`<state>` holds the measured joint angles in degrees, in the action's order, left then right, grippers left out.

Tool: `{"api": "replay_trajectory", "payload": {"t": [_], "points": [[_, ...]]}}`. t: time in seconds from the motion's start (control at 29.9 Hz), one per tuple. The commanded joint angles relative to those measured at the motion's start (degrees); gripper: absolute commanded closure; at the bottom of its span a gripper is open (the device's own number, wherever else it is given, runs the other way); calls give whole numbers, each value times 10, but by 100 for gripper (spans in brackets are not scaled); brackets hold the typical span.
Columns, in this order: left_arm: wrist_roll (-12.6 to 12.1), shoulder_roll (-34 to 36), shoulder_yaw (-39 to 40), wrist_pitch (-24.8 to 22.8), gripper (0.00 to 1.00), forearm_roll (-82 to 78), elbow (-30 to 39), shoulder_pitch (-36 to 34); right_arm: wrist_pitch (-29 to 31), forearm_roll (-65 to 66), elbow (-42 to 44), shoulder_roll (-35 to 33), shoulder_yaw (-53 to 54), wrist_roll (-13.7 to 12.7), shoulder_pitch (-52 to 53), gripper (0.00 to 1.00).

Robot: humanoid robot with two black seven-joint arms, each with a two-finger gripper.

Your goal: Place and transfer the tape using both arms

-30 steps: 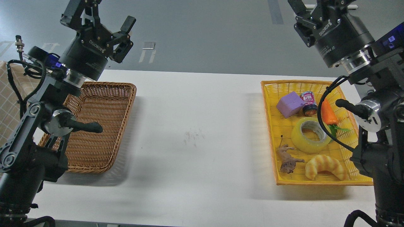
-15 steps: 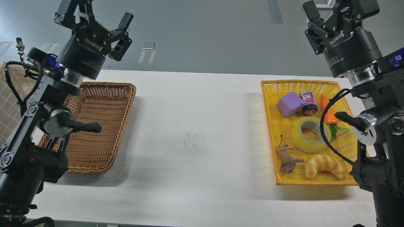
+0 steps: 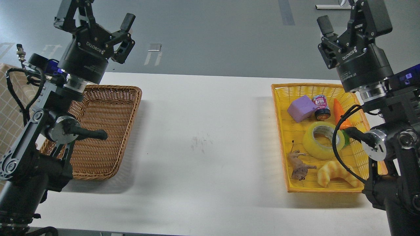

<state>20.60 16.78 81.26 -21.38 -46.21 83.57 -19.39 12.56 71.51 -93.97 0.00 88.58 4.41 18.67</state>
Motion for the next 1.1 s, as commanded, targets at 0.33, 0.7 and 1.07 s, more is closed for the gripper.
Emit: {"api": "replay_trajectory", "payload": {"t": [0.33,0.7,1.07], "points": [[-19,8,-17,-5,2,-5,-10,12,31,-5,-1,0,-6,-33,-7,1],[-31,4,-17,10,2,-6,-28,4,31,-4,-1,0,-4,-44,3,1],[-30,5,-36,36,2,-12,-25,0,30,-3,0,0,-5,-44,4,1]]}}
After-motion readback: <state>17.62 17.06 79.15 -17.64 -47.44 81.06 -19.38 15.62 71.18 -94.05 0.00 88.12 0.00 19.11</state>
